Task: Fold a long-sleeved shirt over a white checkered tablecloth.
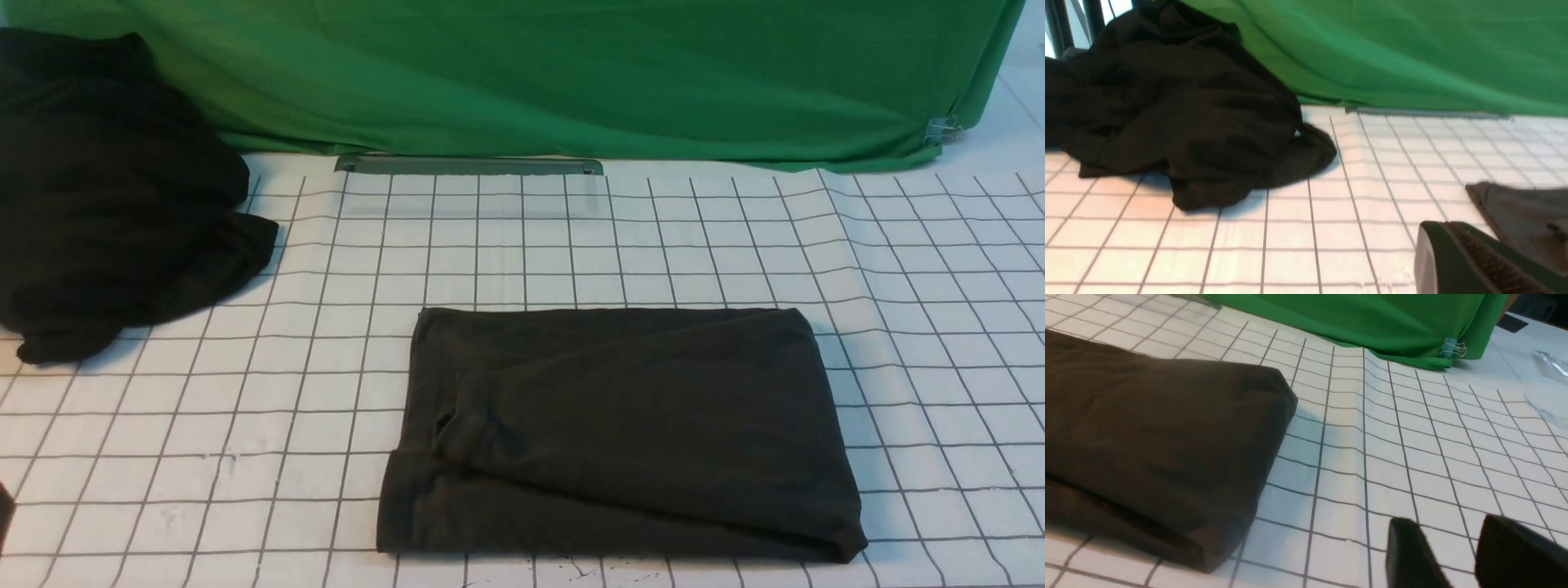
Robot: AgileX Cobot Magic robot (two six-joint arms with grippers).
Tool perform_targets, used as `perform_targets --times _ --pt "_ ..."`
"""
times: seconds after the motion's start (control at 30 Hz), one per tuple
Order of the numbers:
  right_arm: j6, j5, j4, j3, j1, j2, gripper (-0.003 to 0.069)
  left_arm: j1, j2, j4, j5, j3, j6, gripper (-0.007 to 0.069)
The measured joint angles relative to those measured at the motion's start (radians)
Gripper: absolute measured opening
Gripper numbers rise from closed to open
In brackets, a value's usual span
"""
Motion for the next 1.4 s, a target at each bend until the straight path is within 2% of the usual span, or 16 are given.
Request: perform_targets --times 0.2,0.3,0.6,1.2,1.4 --pt "0.0 0.0 0.0 0.0 0.0 0.0 0.0241 -0.041 -0.001 0.017 -0.004 0.028 -0.043 0.0003" --pt "0.0 0.0 0.0 0.0 0.0 0.0 0.0241 -0.042 -0.002 0.019 0.045 0.03 -0.056 0.0003" --pt "0.0 0.0 0.0 0.0 0.0 0.0 0.0241 0.054 -0.002 0.021 0.06 0.03 -0.062 0.0003" --pt "0.0 0.0 0.0 0.0 0.0 0.0 0.0241 0.02 -0.002 0.023 0.06 0.03 -0.062 0.0003" --pt "0.0 0.0 0.0 0.0 0.0 0.0 0.0241 0.055 -0.002 0.023 0.06 0.03 -0.062 0.0003"
